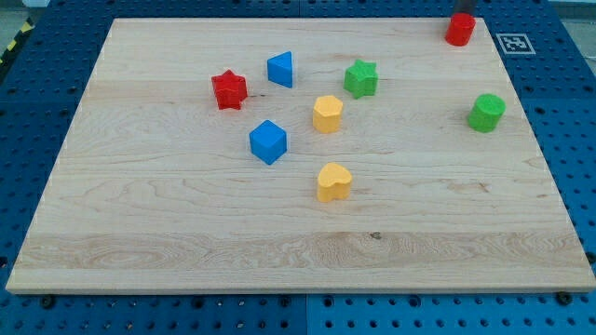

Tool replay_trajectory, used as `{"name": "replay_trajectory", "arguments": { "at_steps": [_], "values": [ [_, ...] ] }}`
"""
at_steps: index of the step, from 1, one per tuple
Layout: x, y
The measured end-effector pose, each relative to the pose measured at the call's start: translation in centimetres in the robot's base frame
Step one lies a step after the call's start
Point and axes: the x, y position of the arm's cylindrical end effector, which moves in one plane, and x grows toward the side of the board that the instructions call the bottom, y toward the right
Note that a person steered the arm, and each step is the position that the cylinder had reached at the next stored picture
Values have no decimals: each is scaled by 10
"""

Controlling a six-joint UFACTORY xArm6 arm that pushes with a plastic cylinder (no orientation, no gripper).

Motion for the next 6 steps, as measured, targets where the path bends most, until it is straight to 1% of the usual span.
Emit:
{"name": "replay_trajectory", "arguments": {
  "at_steps": [1, 2, 4, 6],
  "values": [
    [0, 0],
    [12, 0],
    [53, -1],
    [69, -16]
  ]
}}
